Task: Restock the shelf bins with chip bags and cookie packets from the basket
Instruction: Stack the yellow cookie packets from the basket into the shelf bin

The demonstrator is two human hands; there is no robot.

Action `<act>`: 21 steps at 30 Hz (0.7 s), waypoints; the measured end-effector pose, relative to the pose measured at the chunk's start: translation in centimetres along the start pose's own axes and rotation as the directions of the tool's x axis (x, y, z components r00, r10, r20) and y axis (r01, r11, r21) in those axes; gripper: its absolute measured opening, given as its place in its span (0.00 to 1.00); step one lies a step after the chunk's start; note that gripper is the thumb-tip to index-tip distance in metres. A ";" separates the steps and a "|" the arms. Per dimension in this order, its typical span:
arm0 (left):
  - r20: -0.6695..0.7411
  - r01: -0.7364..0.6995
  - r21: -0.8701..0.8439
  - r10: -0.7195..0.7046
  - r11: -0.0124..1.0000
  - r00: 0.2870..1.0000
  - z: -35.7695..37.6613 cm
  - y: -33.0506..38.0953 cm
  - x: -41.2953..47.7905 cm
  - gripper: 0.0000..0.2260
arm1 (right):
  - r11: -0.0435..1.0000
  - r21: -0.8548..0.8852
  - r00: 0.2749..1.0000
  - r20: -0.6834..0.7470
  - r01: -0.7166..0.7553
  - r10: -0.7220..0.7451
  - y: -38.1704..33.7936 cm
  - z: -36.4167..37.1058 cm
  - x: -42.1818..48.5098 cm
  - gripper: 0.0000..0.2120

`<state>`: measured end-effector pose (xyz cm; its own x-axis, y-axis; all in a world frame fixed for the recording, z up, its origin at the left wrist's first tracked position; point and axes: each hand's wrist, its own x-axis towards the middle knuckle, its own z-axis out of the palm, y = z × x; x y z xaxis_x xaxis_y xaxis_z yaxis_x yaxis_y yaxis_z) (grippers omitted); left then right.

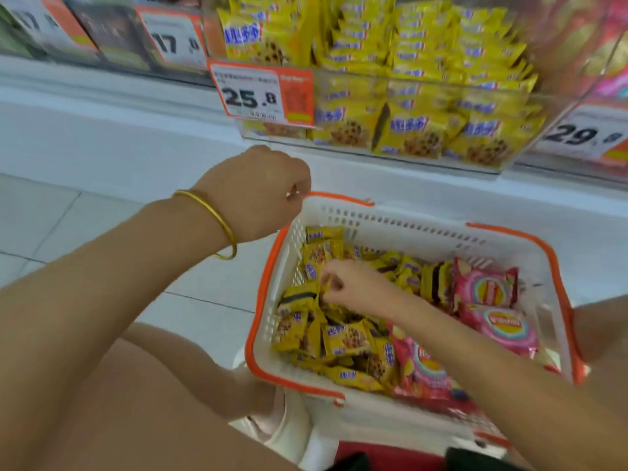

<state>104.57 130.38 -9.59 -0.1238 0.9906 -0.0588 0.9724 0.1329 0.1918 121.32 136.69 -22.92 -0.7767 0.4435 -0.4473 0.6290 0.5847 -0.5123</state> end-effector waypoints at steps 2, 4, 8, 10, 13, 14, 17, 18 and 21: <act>0.084 -0.014 0.043 0.010 0.999 0.996 0.9 0.8 0.0 0.11 | 0.999 0.026 0.995 0.086 -0.043 0.041 1.5 3.9 1.3 0.17; 0.121 -0.018 0.066 0.010 0.998 0.993 1.4 1.2 0.2 0.11 | 0.961 0.252 0.993 0.027 -0.114 0.111 1.8 6.1 2.0 0.27; 0.150 -0.006 0.090 -0.007 0.996 0.989 1.5 1.2 0.9 0.12 | 0.953 0.251 0.985 0.058 -0.170 0.160 0.9 8.6 3.8 0.36; 0.170 -0.009 0.084 -0.005 0.996 0.985 1.7 0.9 1.1 0.12 | 0.983 0.093 0.987 0.015 -0.159 0.159 0.8 9.2 4.4 0.30; 0.203 -0.003 0.059 -0.009 0.998 0.979 2.0 0.4 1.2 0.11 | 0.991 0.076 0.989 -0.093 -0.107 0.114 1.0 7.2 4.1 0.20; 0.220 0.004 0.056 -0.016 0.998 0.975 2.1 0.2 1.3 0.11 | 0.987 0.123 0.988 -0.094 -0.107 0.119 1.2 5.9 3.7 0.22; 0.305 0.017 0.061 -0.035 0.998 0.952 2.3 -0.2 1.4 0.14 | 0.914 0.392 0.993 -0.020 -0.101 0.118 1.6 1.3 1.3 0.29; 0.348 0.015 0.054 -0.033 0.998 0.937 2.4 -0.2 1.5 0.16 | 0.870 0.487 0.996 0.006 -0.079 0.087 1.4 -0.1 0.3 0.26; 0.448 0.054 -0.085 -0.010 0.995 0.894 2.2 0.6 1.7 0.21 | 0.742 0.670 0.999 0.029 -0.031 0.016 0.9 -3.3 -2.2 0.16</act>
<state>105.39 132.11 -11.73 -0.0318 0.8693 -0.4932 0.9440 0.1883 0.2711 123.46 138.52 -19.96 -0.7654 0.4326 -0.4764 0.5138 -0.0349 -0.8572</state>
